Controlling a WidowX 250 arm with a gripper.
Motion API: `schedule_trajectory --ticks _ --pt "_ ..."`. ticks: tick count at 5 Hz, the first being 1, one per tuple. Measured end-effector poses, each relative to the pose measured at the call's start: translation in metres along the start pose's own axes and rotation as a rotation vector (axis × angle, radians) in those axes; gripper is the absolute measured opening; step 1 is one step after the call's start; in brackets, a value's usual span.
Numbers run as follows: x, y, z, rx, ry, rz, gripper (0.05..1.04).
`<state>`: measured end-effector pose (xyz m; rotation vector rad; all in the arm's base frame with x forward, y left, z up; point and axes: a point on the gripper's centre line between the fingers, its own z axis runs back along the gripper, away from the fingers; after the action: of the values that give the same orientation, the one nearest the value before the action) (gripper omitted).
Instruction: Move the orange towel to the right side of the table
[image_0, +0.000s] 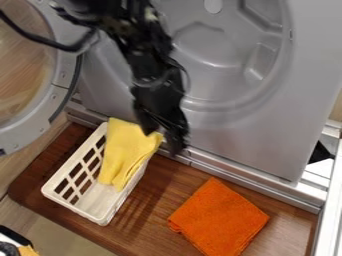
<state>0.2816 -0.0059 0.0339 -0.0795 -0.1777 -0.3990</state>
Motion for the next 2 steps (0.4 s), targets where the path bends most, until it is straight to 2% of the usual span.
schedule_trajectory --ticks 1,2 --pt "0.002 -0.029 -0.023 -0.054 0.053 -0.061 1.0" --pt "0.001 -0.058 -0.04 -0.07 0.075 -0.123 1.0"
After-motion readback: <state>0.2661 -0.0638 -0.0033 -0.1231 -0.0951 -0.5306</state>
